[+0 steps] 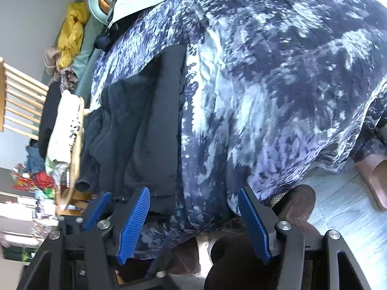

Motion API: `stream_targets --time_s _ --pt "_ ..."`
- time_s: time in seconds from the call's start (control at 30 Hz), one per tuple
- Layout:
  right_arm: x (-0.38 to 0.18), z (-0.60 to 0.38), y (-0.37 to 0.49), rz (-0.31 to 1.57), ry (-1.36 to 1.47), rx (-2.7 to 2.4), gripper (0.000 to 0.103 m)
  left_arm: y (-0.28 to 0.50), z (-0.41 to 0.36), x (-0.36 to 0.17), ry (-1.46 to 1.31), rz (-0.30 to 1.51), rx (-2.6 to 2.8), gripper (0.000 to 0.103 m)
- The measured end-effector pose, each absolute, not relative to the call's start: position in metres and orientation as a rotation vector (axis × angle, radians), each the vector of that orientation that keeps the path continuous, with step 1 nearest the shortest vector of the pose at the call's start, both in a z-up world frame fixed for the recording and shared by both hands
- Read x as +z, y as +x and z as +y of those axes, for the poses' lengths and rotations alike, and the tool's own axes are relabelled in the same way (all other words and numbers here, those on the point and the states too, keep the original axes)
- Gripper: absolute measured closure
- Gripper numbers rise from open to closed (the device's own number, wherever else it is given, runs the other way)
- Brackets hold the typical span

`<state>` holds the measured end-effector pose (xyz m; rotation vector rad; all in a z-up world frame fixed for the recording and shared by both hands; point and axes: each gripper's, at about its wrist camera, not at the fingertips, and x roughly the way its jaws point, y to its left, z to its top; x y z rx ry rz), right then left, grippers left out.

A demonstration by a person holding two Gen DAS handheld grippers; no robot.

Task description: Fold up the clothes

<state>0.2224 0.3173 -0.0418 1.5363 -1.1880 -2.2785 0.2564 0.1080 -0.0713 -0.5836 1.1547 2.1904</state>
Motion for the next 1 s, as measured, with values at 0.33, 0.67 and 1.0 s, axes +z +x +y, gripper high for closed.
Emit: stream_targets --time_s 0.33,0.67,1.0 --pt "-0.047 0.328 0.211 -1.183 1.476 -2.238 0.039 0.239 0.111 -0.084 -0.673 1.216 2.220 0.045" --pt "-0.048 0.304 0.148 -1.032 1.531 -2.192 0.039 0.213 0.090 -0.063 -0.765 1.049 2.301 0.063" --pt "-0.064 0.292 0.100 -1.181 1.515 -2.073 0.037 0.205 0.072 -0.045 -0.769 0.897 2.344 0.087"
